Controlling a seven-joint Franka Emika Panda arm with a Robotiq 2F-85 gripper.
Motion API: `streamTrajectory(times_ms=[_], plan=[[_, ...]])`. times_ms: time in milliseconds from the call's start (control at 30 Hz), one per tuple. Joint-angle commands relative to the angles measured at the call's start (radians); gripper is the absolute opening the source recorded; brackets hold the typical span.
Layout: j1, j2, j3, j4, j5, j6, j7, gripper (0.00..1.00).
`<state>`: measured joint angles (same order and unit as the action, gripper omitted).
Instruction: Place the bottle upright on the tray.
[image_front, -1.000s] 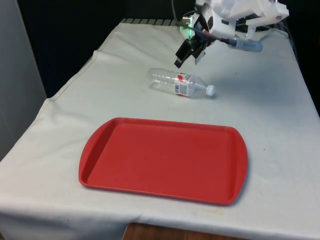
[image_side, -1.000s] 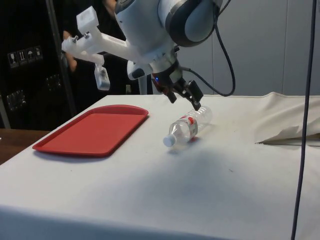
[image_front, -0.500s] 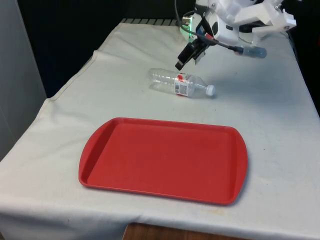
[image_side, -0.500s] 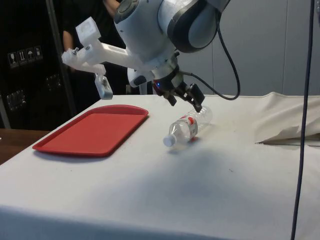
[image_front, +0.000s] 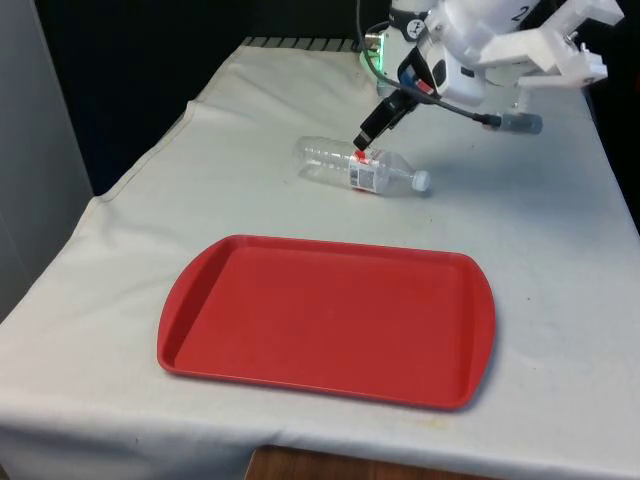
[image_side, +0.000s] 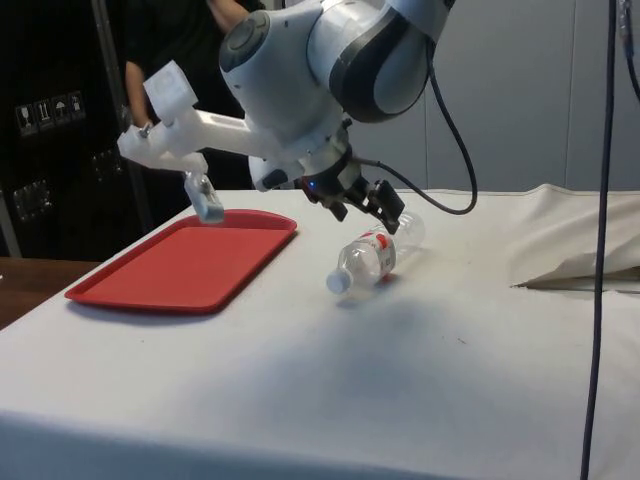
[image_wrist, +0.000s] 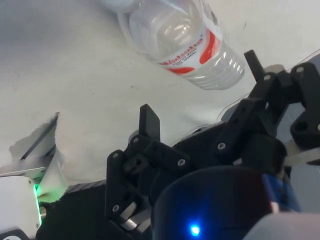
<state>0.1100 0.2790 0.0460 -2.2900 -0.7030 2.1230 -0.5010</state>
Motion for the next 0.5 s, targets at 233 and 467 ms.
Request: streamTrajectory(times_ms=[233, 467], plan=[[0.008, 0.028, 0.001, 0.006, -0.034, -0.009, 0.04, 1.0], [0.01, 0.048, 0.001, 0.012, -0.054, -0.014, 0.063, 1.0]])
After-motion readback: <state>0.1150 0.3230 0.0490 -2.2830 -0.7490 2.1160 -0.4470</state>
